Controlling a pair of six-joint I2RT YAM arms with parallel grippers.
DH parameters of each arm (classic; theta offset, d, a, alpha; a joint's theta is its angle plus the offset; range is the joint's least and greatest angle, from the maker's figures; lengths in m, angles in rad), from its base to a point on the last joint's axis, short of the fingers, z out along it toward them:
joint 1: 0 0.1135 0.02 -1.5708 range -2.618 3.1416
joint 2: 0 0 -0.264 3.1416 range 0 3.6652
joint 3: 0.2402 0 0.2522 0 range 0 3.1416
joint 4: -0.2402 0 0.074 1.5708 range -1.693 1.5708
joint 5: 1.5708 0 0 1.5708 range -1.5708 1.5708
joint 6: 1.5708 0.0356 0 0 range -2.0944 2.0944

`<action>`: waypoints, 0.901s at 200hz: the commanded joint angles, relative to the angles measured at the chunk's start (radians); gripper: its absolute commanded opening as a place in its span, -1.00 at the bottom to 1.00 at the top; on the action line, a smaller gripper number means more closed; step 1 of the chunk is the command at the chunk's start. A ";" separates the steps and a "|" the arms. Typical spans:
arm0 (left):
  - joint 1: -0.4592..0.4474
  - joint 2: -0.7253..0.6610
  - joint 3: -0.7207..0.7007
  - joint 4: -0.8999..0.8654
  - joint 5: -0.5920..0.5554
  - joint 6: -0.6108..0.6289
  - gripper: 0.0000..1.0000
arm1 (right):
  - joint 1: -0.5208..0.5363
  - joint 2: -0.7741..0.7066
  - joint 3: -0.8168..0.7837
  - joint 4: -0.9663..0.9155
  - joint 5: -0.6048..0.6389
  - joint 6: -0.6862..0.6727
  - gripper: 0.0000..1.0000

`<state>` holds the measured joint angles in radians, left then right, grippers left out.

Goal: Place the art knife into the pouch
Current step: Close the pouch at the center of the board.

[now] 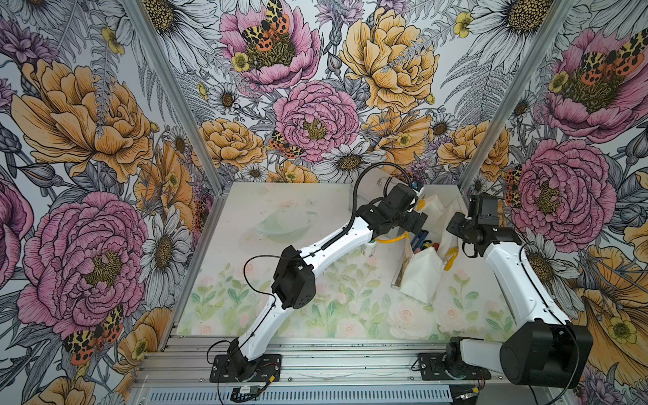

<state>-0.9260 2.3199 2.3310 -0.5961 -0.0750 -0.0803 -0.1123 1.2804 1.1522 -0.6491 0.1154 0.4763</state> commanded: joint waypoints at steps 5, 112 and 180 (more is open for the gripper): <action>0.009 -0.082 -0.011 -0.009 0.128 -0.044 0.93 | -0.009 0.031 0.056 0.022 -0.036 0.001 -0.48; 0.095 -0.006 0.141 -0.007 0.171 -0.201 0.96 | -0.103 -0.124 -0.061 0.016 0.084 0.054 -0.41; 0.078 0.116 0.258 -0.008 0.103 -0.145 0.95 | -0.121 -0.033 -0.196 0.014 0.015 0.119 -0.60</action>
<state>-0.8249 2.3775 2.5389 -0.6006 0.0738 -0.2626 -0.2306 1.2148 0.9794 -0.6418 0.1699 0.5663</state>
